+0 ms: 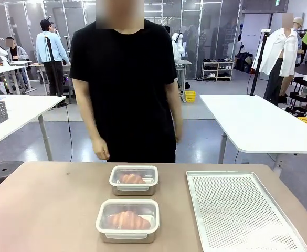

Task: Place the bread into the airtight container.
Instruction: Pick up a Butter Roll and place it into an empty Airtight Container.

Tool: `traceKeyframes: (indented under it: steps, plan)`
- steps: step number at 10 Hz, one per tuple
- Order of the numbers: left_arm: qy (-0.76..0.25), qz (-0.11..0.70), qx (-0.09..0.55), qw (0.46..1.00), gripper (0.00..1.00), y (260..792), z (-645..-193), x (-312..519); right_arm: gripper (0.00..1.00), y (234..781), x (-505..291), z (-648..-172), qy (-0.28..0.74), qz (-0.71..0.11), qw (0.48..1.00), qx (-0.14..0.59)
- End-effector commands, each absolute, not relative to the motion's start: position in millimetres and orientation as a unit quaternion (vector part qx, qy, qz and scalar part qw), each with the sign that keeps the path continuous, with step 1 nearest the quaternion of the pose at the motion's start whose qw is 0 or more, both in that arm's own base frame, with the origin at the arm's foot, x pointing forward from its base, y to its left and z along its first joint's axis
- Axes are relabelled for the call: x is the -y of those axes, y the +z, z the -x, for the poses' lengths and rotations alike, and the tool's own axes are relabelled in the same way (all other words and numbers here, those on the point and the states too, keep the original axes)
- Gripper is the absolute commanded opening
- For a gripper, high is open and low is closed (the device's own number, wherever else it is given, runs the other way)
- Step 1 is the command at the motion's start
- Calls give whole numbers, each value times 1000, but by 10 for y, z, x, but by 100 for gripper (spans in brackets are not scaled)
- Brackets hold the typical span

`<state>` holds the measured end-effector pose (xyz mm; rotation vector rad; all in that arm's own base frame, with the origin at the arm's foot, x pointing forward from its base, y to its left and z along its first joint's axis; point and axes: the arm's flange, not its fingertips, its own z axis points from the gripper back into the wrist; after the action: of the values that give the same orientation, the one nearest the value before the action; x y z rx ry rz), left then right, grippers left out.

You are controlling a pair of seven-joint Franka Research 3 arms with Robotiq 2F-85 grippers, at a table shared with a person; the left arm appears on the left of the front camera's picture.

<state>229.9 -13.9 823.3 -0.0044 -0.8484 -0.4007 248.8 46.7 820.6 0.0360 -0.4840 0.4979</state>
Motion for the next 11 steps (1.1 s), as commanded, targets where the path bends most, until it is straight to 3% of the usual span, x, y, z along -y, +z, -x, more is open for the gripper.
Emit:
traceKeyframes:
  steps: [1,11]
  plan:
    - [-194,1,409,892,100,8248,-2303,137,100,8201,-444,-2496,251,-14,938,239]
    - [-194,1,409,892,100,8248,-2303,137,100,8201,-444,-2496,251,-14,938,239]
